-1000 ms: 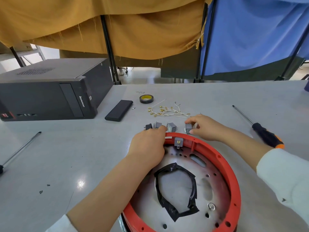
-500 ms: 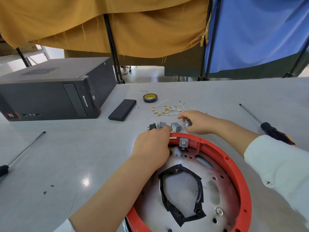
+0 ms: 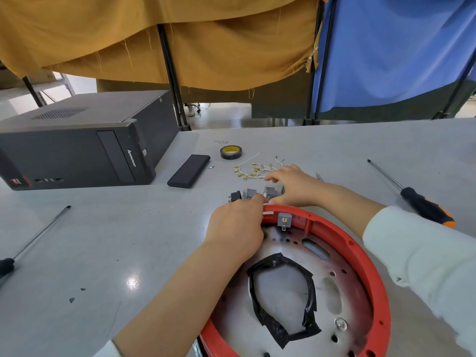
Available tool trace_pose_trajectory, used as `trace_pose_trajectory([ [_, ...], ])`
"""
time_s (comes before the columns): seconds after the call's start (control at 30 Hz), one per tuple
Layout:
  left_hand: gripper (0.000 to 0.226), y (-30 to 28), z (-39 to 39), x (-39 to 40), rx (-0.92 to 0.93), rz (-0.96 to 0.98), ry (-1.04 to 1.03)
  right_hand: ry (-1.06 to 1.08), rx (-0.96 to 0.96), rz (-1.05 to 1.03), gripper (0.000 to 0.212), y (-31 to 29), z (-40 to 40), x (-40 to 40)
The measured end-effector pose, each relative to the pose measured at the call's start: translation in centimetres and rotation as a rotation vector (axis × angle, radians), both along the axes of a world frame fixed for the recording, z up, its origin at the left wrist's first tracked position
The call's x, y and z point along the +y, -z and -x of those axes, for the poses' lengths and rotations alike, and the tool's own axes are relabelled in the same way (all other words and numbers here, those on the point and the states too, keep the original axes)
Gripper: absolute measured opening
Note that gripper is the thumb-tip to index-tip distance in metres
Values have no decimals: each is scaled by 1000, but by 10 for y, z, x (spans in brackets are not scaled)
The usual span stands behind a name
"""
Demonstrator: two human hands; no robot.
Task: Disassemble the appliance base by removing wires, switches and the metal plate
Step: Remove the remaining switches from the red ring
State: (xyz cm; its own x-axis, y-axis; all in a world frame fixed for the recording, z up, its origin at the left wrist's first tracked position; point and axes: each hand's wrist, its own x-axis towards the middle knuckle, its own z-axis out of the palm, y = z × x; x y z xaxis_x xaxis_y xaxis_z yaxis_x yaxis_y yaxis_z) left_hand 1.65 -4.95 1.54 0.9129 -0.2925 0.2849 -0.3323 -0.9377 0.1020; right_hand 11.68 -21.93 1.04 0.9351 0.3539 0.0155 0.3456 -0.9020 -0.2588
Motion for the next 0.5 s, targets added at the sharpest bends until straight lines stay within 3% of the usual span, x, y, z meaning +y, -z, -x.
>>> trace_pose_trajectory([
  [0.07, 36, 0, 0, 0, -1, 0, 3, 44, 54, 44, 68, -4, -1, -8],
  [0.2, 34, -1, 0, -1, 8, -12, 1, 77, 129, 65, 53, -5, 2, -23],
  [0.4, 30, -5, 1, 1, 39, -26, 5, 86, 98, -6, 57, -9, 11, -17],
  [0.5, 33, -8, 1, 2, 78, -11, -37, 80, 61, -101, 43, -27, 22, -13],
])
